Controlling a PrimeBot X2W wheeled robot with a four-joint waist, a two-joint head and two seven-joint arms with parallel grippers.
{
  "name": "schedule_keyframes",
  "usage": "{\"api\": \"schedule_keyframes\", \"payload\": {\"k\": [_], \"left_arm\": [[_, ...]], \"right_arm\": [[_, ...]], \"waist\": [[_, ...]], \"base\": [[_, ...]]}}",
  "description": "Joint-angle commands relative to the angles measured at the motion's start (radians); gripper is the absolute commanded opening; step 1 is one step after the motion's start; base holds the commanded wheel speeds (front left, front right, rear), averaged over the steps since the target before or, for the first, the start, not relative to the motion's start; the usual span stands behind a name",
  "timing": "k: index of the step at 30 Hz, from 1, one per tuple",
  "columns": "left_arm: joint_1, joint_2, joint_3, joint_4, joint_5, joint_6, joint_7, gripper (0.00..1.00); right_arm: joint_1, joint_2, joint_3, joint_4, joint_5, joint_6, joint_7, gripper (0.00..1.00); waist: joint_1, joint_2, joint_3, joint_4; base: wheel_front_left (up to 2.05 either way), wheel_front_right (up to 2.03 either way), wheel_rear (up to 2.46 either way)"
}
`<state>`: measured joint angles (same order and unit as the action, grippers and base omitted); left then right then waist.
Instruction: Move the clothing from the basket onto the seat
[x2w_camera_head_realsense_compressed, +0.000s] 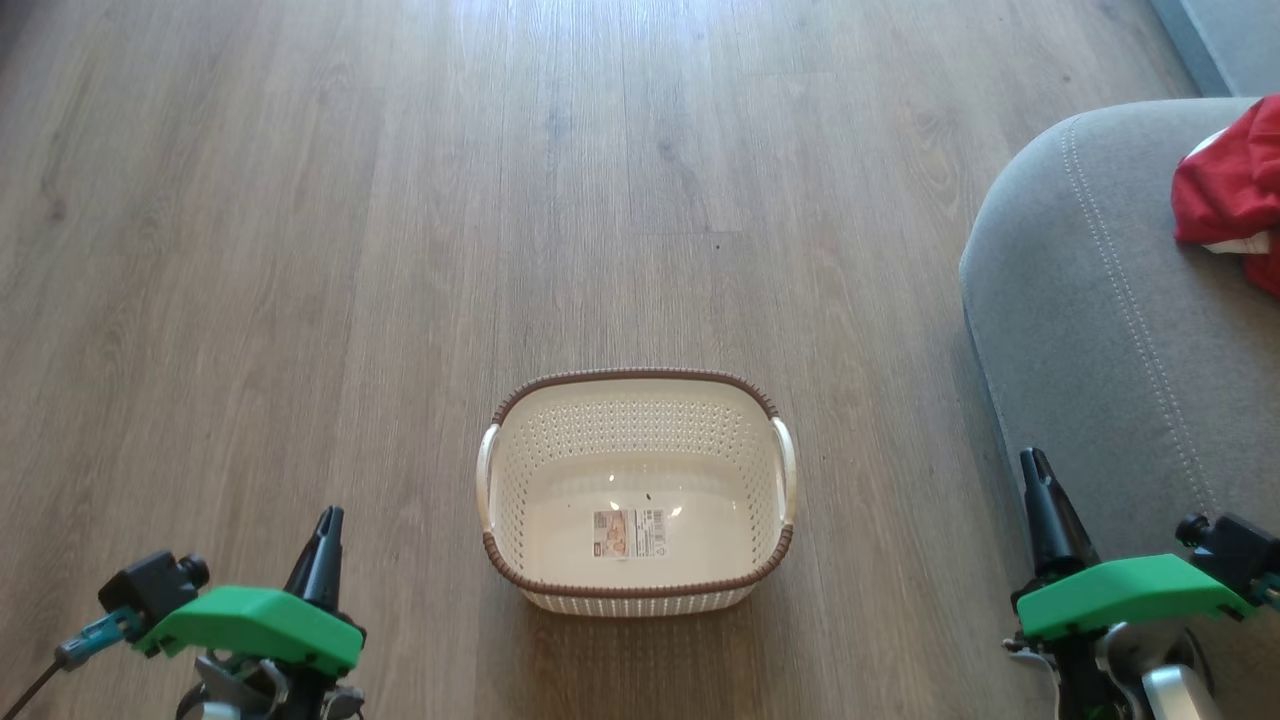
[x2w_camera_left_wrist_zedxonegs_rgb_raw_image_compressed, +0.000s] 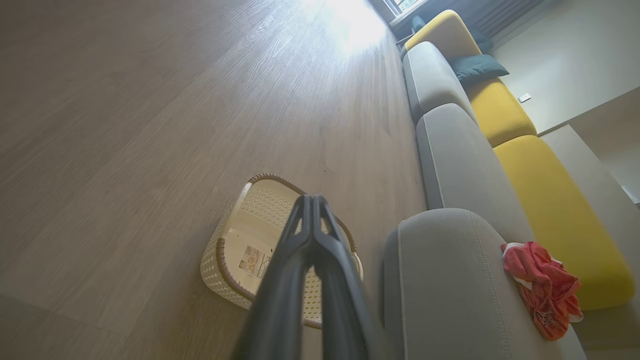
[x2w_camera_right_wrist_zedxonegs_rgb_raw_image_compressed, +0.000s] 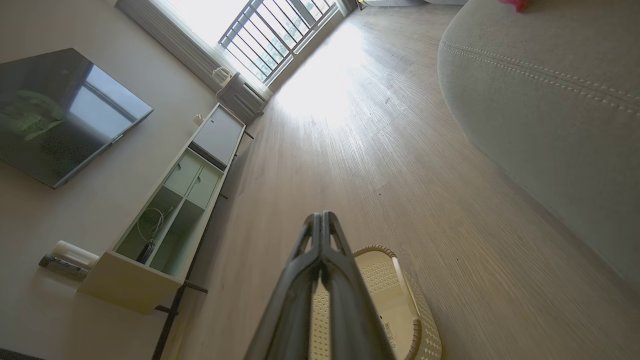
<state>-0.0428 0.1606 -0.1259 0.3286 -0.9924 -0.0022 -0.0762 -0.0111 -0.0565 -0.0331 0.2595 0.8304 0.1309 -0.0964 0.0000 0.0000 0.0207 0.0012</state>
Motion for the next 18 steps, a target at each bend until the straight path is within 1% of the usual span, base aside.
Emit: {"api": "schedule_keyframes", "payload": {"k": [1,18], "left_arm": [[-0.051,0.002,0.035,-0.037,-0.026,-0.01,0.008,0.0],[-0.055,-0.026,0.087,-0.049,-0.176,-0.04,0.054,0.0]], "right_arm": [[-0.05,-0.012,0.002,-0.028,0.033,0.0,0.009,0.0],[-0.061,-0.012,-0.013,-0.025,0.227,0.0,0.055,0.0]], "waist": [[0.0,0.0,0.0,0.0],[0.0,0.0,-0.005,0.0]], "base": [[0.0,0.0,0.0],[0.0,0.0,0.0]]}}
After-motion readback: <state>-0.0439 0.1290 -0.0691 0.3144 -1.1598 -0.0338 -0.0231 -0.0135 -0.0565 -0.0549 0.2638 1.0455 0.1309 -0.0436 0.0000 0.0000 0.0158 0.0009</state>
